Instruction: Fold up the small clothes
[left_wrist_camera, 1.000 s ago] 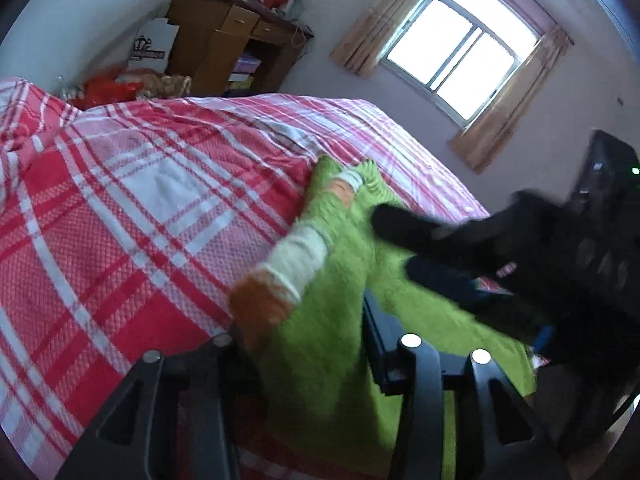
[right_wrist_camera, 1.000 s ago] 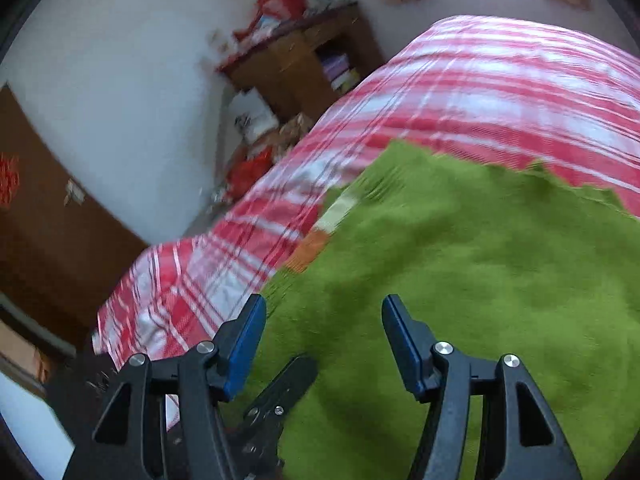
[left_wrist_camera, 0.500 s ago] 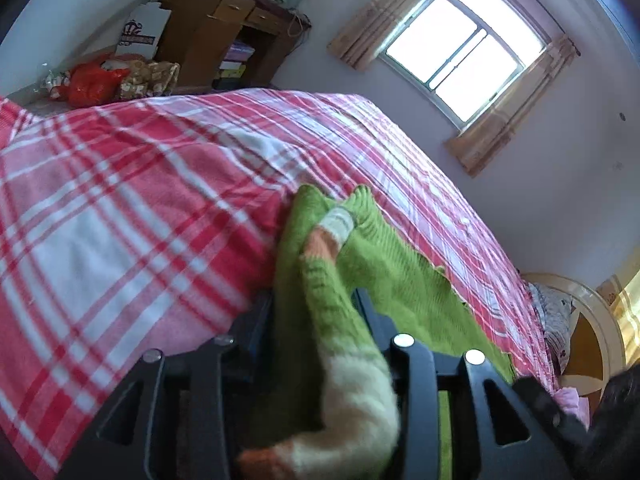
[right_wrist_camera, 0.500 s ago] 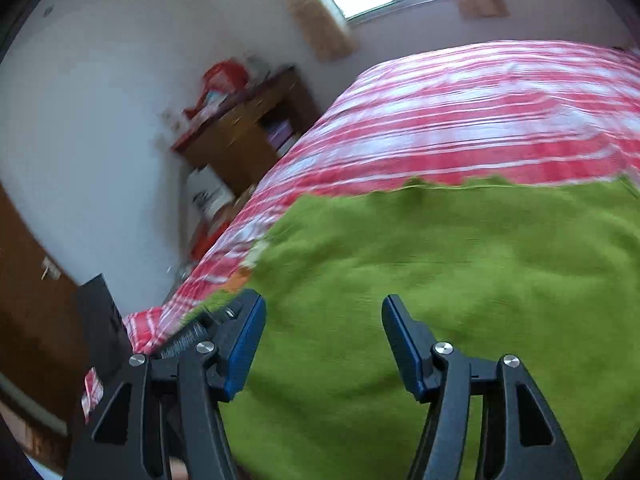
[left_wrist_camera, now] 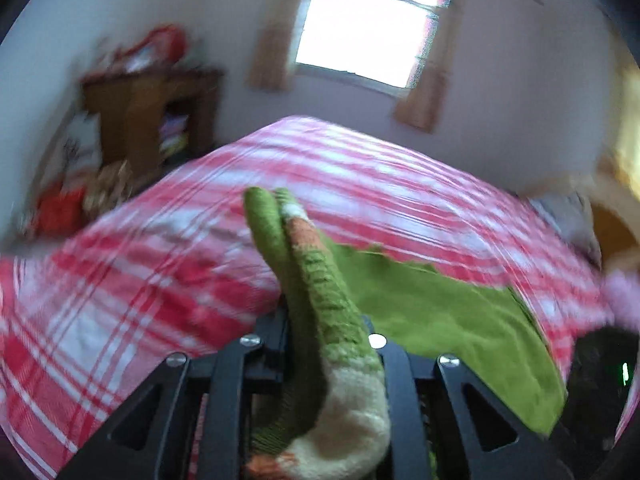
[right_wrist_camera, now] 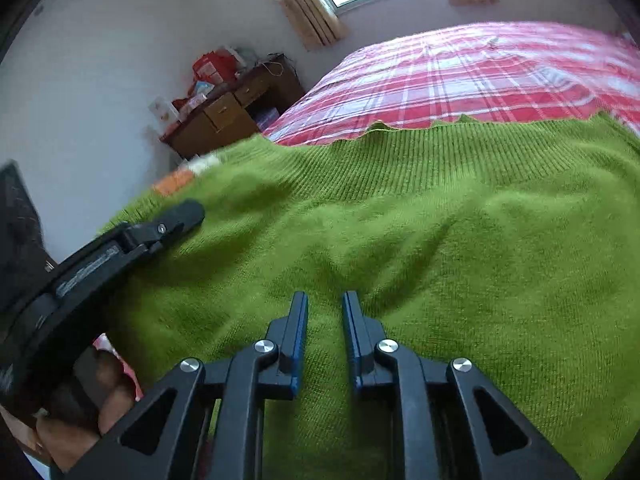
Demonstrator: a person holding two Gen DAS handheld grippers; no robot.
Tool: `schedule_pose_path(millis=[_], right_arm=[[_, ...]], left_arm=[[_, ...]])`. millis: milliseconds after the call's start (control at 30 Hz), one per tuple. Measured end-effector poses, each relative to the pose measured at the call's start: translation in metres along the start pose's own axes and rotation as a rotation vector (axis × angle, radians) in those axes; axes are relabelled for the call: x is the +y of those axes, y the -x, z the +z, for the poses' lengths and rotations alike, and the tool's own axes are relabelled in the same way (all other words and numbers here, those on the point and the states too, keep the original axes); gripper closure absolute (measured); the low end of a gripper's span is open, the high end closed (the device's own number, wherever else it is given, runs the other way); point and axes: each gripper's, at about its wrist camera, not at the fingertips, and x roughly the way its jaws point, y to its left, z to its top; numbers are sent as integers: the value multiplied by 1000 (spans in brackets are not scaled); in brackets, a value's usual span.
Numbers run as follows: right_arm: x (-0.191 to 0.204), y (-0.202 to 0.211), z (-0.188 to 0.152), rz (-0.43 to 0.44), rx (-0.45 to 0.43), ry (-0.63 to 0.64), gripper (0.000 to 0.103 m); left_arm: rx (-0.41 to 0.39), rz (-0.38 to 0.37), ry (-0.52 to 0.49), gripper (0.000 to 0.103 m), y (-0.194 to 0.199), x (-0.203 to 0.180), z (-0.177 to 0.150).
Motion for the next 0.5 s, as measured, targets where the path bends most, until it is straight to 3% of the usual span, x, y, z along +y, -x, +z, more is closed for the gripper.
schedule_pose_path(millis=[100, 200, 300, 367, 500], right_arm=[[-16, 12, 5, 42, -12, -85, 84], [-36, 29, 5, 39, -55, -114, 84], [-52, 30, -3, 48, -47, -127, 86], [-61, 33, -4, 105, -61, -157, 86], [-67, 36, 3, 134, -41, -218, 85]], left_arm=[[30, -48, -88, 85, -3, -25, -8], [74, -31, -152, 85, -18, -40, -23], [131, -24, -140, 85, -31, -41, -33], [128, -23, -145, 85, -28, -44, -31], [120, -54, -115, 85, -25, -35, -31]])
